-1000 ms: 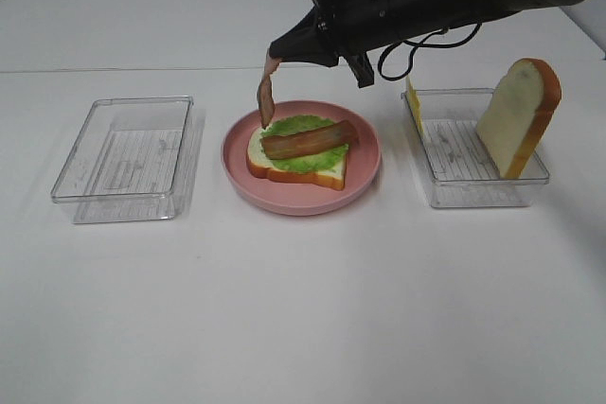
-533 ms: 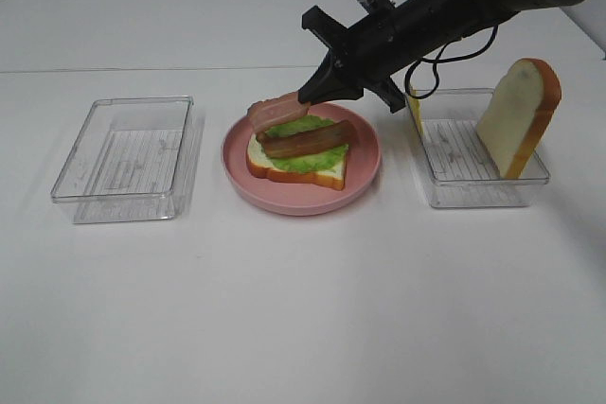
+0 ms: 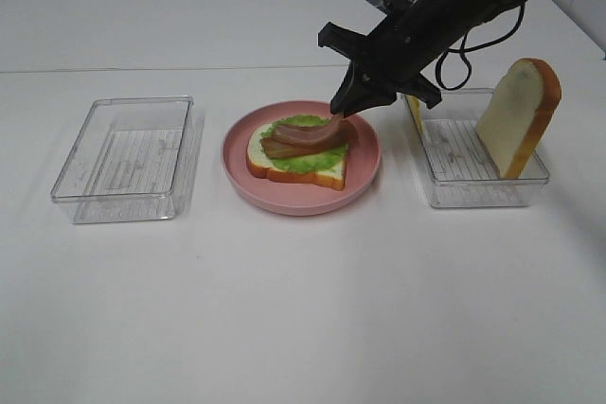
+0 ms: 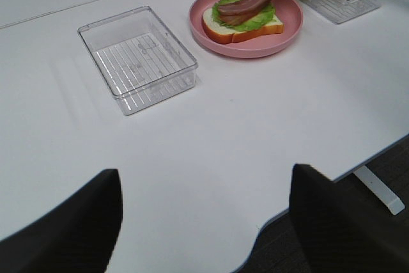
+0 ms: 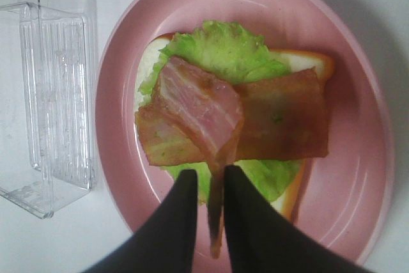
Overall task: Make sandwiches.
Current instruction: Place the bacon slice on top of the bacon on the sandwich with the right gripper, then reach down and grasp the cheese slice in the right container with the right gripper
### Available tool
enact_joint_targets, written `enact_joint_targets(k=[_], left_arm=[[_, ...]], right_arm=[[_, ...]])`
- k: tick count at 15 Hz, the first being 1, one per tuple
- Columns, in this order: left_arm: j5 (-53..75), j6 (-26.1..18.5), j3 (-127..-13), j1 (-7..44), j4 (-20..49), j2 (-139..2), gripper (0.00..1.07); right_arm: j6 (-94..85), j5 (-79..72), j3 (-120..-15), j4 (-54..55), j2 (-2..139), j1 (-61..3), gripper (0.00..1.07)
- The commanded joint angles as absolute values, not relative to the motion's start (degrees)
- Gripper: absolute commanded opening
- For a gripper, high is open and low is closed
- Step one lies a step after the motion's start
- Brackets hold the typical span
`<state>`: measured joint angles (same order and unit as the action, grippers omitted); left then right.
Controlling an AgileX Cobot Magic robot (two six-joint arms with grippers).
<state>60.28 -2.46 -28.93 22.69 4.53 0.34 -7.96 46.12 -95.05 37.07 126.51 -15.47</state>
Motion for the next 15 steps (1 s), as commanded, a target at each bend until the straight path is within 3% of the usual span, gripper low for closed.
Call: enact_joint_targets(k=[1, 3, 4, 9, 12, 15], left_arm=[[59.59, -2.58, -28.88, 23.09, 4.7, 1.49, 0.7], [59.59, -2.58, -28.88, 23.09, 4.7, 1.49, 0.7], [59.59, -2.58, -28.88, 23.09, 4.7, 1.49, 0.7], [59.59, -2.58, -28.88, 23.09, 4.7, 1.49, 0.7], [59.59, -2.58, -28.88, 23.09, 4.7, 1.49, 0.7], [59.59, -2.58, -28.88, 23.09, 4.7, 1.49, 0.7]], right_arm=[[-7.62, 47.44, -95.11, 36.5, 125.94, -15.36, 0.39], [-7.79, 49.22, -95.11, 35.87, 125.65, -15.36, 0.57], [-7.79, 50.31, -95.11, 34.32, 124.39, -15.36, 0.59], [-7.79, 50.36, -95.11, 24.41, 118.43, -15.36, 0.59], [-1.38, 50.08, -95.68, 8.37, 116.71, -15.3, 0.59], [0.4, 48.13, -98.15, 3.55, 117.63, -15.3, 0.59]])
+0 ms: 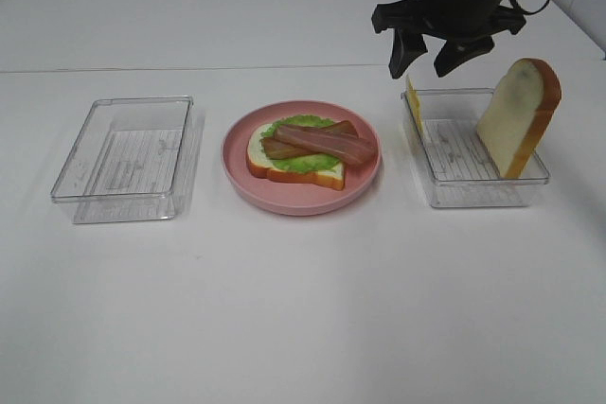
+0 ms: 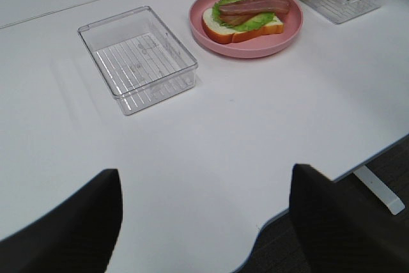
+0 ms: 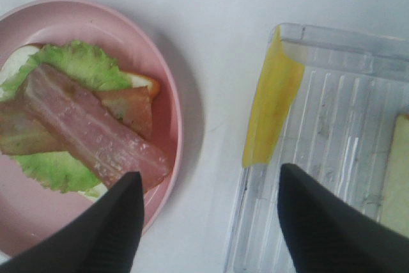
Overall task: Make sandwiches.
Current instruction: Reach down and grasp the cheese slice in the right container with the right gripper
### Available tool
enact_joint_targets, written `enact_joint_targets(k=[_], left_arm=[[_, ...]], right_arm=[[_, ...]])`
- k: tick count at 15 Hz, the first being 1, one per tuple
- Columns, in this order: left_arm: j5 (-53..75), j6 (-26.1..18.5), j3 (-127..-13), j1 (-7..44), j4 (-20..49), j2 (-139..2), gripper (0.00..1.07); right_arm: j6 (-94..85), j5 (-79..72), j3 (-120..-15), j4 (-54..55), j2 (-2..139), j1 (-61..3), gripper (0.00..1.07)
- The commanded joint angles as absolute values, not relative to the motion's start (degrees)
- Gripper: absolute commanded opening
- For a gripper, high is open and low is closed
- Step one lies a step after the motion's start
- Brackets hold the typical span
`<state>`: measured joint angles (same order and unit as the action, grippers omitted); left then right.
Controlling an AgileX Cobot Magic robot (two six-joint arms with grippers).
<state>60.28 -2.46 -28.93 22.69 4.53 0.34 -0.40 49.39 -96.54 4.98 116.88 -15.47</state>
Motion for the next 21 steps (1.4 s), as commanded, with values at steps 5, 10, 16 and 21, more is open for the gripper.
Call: enact_joint_targets(k=[5, 10, 16, 21], left_arm=[[59.59, -2.58, -28.88, 23.09, 4.7, 1.49, 0.7], [59.59, -2.58, -28.88, 23.09, 4.7, 1.49, 0.7], [59.59, -2.58, -28.88, 23.09, 4.7, 1.49, 0.7], [59.59, -2.58, -28.88, 23.09, 4.7, 1.49, 0.7]], right_arm=[[2.86, 52.94, -108.4, -0.4, 125.13, -15.24, 0.59], [4.07, 54.95, -113.22, -1.89, 131.89, -15.24, 0.55], [5.39, 56.21, -113.22, -3.27, 133.61, -15.24, 0.38], [5.84, 58.67, -113.62, -4.87, 133.9, -15.24, 0.0]])
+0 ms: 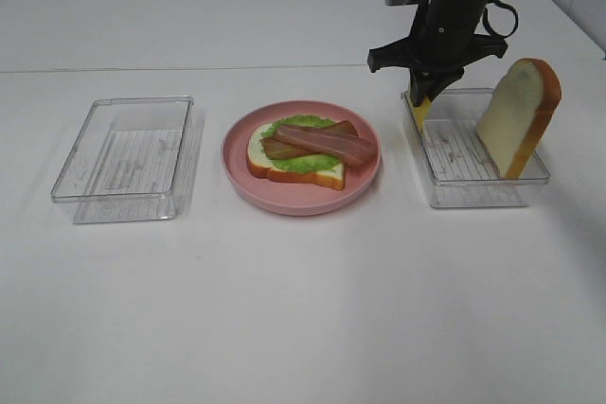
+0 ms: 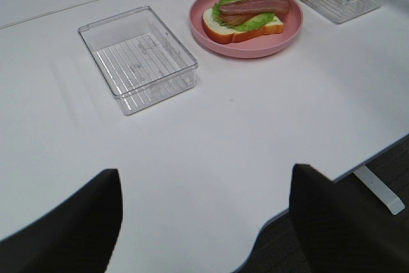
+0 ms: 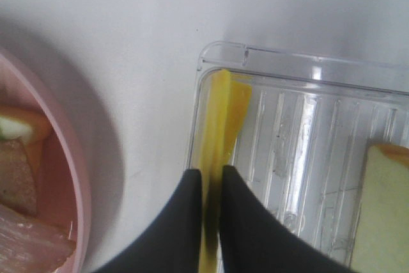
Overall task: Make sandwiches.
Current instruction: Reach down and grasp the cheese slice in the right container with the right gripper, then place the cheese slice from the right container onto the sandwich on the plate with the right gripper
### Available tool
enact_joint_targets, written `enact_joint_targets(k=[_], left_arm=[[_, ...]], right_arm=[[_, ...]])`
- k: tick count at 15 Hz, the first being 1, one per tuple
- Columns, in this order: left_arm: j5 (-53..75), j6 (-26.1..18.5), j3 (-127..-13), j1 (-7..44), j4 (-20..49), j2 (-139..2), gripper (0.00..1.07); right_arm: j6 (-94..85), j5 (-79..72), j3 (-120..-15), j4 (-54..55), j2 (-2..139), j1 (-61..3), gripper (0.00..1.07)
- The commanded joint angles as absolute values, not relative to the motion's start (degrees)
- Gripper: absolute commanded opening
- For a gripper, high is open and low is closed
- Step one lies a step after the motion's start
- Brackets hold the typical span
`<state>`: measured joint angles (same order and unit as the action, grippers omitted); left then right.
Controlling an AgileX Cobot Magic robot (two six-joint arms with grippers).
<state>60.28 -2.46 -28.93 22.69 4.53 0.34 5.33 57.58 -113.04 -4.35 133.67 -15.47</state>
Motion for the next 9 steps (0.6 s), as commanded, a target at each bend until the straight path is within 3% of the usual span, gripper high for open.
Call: enact_joint_targets(k=[1, 9], left_arm=[[59.59, -2.58, -28.88, 23.09, 4.7, 1.49, 0.7], [59.59, -2.58, -28.88, 23.09, 4.7, 1.49, 0.7]], right_arm=[[5.9, 59.01, -114.31, -4.87, 133.9, -15.24, 0.0], [4.87, 73.51, -130.23, 0.63, 133.9, -15.41, 0.0]])
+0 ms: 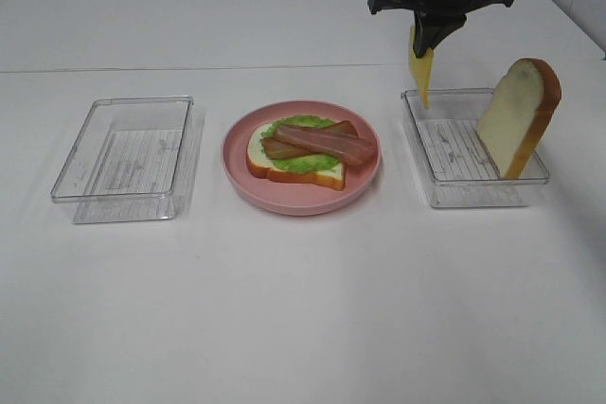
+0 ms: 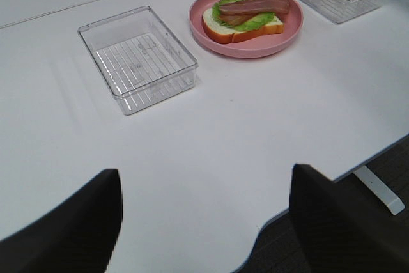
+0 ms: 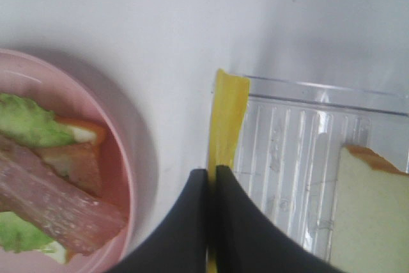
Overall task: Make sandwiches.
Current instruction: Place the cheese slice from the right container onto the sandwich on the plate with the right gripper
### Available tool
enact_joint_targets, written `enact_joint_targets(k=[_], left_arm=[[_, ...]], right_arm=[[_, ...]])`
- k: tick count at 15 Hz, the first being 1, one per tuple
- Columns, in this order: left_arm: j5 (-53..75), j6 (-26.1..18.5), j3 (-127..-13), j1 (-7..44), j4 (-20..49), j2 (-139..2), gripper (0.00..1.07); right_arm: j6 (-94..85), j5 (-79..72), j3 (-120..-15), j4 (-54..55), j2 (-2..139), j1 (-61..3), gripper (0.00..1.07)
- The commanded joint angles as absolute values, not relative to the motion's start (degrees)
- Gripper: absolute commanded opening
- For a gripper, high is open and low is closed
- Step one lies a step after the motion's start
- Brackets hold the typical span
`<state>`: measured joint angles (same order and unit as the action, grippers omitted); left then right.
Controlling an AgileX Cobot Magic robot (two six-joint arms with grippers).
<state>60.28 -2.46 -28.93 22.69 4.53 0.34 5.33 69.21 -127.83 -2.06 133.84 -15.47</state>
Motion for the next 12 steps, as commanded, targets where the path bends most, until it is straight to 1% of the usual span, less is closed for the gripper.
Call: enact_joint_targets(k=[1, 7, 10, 11, 12], left_arm=[[59.59, -2.58, -28.88, 23.09, 4.7, 1.49, 0.7], [59.59, -2.58, -28.88, 23.09, 4.7, 1.49, 0.7], [59.59, -2.58, -28.88, 23.09, 4.7, 1.49, 0.7], [59.59, -2.58, -28.88, 23.09, 4.7, 1.49, 0.7], [59.59, -2.58, -28.88, 23.09, 4.7, 1.49, 0.7]], right_arm=[[3.72, 74.08, -131.44, 4.18, 133.73, -15.41, 0.0], [-2.29, 74.08, -131.44, 32.49, 133.96, -15.93, 0.0], [-2.29, 74.08, -131.44, 34.55, 135.56, -18.16, 0.0], [-2.23, 74.08, -131.44, 34.78, 137.51, -20.97, 0.0], [-2.18, 74.08, -131.44, 35.47, 138.66, -22.0, 0.0]])
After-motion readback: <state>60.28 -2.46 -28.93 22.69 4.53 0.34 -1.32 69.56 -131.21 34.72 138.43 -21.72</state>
